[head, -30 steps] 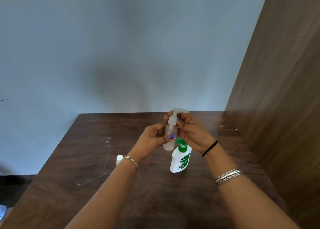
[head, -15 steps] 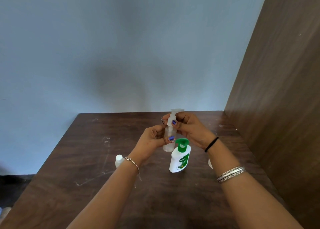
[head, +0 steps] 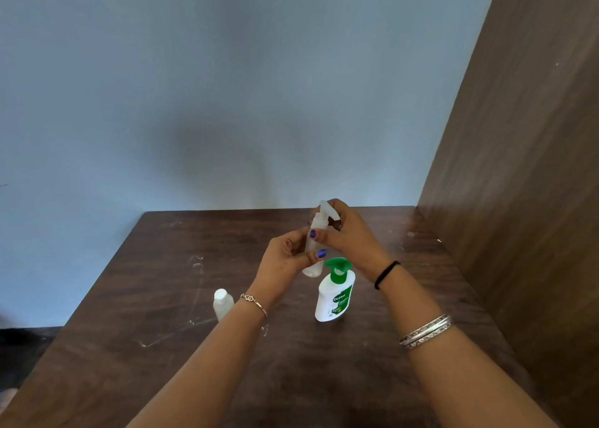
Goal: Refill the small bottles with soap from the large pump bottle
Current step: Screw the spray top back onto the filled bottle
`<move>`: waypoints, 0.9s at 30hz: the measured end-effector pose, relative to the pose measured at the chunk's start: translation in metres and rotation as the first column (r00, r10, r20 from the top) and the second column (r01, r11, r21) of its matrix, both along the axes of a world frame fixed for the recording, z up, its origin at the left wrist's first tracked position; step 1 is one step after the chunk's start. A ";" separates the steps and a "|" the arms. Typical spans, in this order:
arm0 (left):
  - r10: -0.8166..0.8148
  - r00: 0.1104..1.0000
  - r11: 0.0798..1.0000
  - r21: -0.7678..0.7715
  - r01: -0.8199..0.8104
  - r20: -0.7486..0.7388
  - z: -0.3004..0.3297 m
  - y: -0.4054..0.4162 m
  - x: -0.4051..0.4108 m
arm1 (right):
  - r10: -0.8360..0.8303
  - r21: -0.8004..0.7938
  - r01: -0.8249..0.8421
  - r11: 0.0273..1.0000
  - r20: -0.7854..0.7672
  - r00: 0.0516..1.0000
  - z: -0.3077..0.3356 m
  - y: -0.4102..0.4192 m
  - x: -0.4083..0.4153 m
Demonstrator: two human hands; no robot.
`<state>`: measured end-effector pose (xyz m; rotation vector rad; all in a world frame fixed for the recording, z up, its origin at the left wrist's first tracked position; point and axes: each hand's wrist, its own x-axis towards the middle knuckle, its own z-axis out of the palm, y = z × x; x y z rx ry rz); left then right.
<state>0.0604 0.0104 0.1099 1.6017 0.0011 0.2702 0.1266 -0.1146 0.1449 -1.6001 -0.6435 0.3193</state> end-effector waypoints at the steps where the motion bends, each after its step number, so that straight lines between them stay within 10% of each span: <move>1: 0.005 1.000 1.000 0.000 -0.005 0.000 0.001 0.001 0.000 | 0.060 0.103 -0.052 0.993 -0.078 0.995 -0.001 -0.002 0.000; 18: 0.089 0.996 0.995 0.051 -0.089 -0.002 0.003 -0.003 0.001 | -0.144 0.131 0.142 0.981 0.006 0.990 -0.005 0.007 0.003; 27: 0.020 1.000 1.000 0.001 -0.020 -0.006 0.011 0.004 -0.003 | 0.189 0.133 -0.187 0.973 -0.008 0.982 0.005 -0.004 0.007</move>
